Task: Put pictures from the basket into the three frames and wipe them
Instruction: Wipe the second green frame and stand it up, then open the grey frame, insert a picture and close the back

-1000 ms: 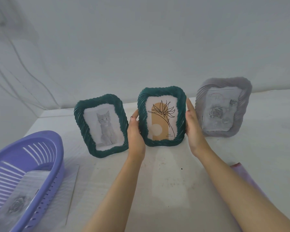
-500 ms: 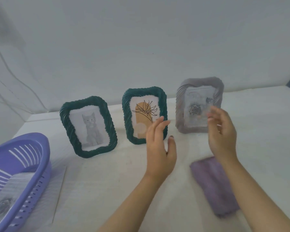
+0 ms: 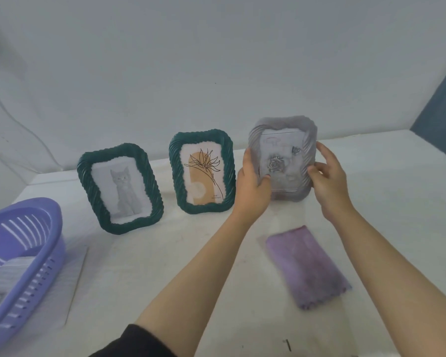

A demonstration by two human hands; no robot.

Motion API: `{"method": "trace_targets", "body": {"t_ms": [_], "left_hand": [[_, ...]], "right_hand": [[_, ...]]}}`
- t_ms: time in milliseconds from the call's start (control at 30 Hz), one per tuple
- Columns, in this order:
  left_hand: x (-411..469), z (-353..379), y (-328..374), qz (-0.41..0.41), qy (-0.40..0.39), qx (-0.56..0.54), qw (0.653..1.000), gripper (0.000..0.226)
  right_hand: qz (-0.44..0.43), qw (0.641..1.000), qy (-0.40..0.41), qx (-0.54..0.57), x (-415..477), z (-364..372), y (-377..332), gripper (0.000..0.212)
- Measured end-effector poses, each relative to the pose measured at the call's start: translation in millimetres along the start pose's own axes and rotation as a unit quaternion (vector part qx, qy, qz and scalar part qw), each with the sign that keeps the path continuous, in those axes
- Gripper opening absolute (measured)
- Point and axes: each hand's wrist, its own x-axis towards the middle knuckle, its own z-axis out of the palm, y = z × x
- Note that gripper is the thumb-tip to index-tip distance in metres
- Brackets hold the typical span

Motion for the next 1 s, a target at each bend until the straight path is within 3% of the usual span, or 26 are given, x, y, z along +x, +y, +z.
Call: {"method": "trace_targets", "body": {"t_ms": [367, 433, 533, 700, 800, 1000], "left_hand": [[-70, -65, 15, -0.017, 0.018, -0.137, 0.990, 0.047], [-85, -75, 14, -0.010, -0.001, -0.086, 0.996, 0.052], [-114, -77, 8, 0.073, 0.000, 0.046, 0.996, 0.059], [-164, -77, 7, 0.198, 0.050, 0.184, 0.961, 0.064], [-176, -81, 5, 0.225, 0.053, 0.260, 0.937, 0.069], [-180, -89, 1, 0.241, 0.097, 0.313, 0.914, 0.047]], "right_hand": [[0.001, 0.989, -0.087, 0.122, -94, -6, -53, 0.043], [0.010, 0.985, -0.094, 0.145, -115, 1, -58, 0.040], [0.019, 0.982, -0.077, 0.171, -141, 17, -64, 0.038], [0.032, 0.980, -0.070, 0.185, -167, 39, -69, 0.050], [0.057, 0.981, -0.053, 0.179, -175, 49, -67, 0.055], [0.081, 0.982, -0.065, 0.155, -185, 61, -71, 0.053]]}}
